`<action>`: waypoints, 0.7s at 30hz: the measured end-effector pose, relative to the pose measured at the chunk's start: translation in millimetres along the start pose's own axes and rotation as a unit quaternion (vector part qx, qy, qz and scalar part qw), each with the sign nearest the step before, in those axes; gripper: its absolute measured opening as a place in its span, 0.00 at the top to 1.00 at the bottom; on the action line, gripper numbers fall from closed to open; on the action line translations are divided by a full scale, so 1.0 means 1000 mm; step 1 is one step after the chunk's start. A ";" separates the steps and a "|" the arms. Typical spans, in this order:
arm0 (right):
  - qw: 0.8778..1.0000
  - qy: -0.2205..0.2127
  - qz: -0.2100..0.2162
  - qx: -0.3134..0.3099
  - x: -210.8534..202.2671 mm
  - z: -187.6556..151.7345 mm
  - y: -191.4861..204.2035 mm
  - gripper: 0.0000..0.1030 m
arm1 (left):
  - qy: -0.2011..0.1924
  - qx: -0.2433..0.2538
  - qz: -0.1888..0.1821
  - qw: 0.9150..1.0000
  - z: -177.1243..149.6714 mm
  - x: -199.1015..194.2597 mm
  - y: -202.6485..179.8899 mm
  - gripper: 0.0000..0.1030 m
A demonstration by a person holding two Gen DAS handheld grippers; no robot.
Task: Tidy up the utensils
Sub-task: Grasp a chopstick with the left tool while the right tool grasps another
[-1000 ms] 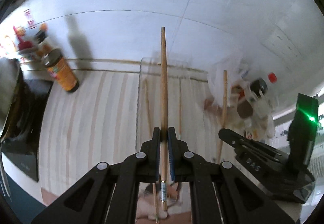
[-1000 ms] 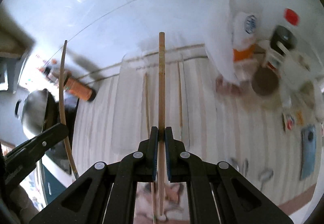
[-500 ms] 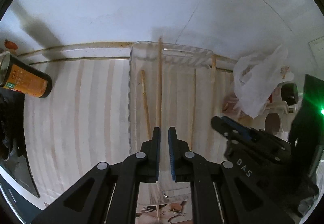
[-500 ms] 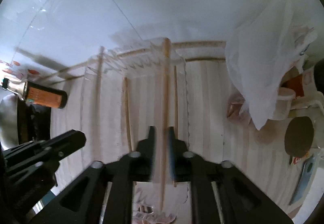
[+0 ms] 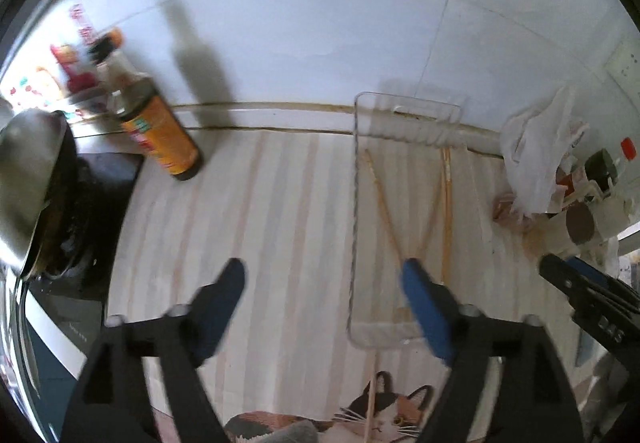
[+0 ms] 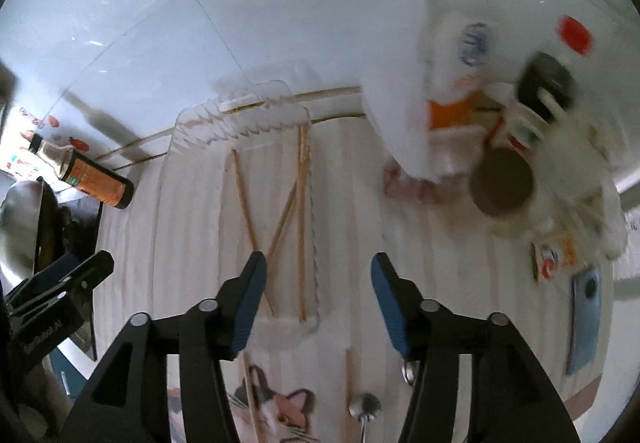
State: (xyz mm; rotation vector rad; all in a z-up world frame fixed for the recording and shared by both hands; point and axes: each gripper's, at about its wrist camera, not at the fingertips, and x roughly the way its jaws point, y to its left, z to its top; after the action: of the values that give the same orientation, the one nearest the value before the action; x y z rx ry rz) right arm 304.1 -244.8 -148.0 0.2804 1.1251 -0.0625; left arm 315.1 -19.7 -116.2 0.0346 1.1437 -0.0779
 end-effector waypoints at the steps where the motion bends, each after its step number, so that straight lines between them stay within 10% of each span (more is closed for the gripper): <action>1: 1.000 -0.008 -0.003 0.002 -0.005 -0.013 -0.003 0.43 | -0.007 -0.002 -0.002 1.000 -0.007 -0.004 0.002 0.10; 7: 0.999 0.019 0.018 0.036 -0.007 -0.083 -0.027 0.46 | 0.012 0.016 0.013 1.000 -0.065 0.007 0.001 0.00; 11: 0.993 0.079 0.050 0.069 0.017 -0.139 -0.042 0.76 | 0.066 0.045 0.028 0.996 -0.116 0.036 -0.013 0.00; 14: 0.989 0.110 0.054 0.078 0.036 -0.172 -0.049 0.81 | 0.108 0.057 0.031 0.992 -0.146 0.062 -0.026 0.03; 21: 0.990 0.128 0.028 0.052 0.060 -0.208 -0.051 0.81 | 0.156 0.058 0.018 0.986 -0.181 0.099 -0.036 0.56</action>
State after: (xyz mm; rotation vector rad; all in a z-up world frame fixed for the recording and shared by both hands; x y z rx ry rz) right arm 137.1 -235.6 -294.8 0.4222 1.3695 -0.0370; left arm 188.6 -47.7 -281.1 0.1750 1.4499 -0.1094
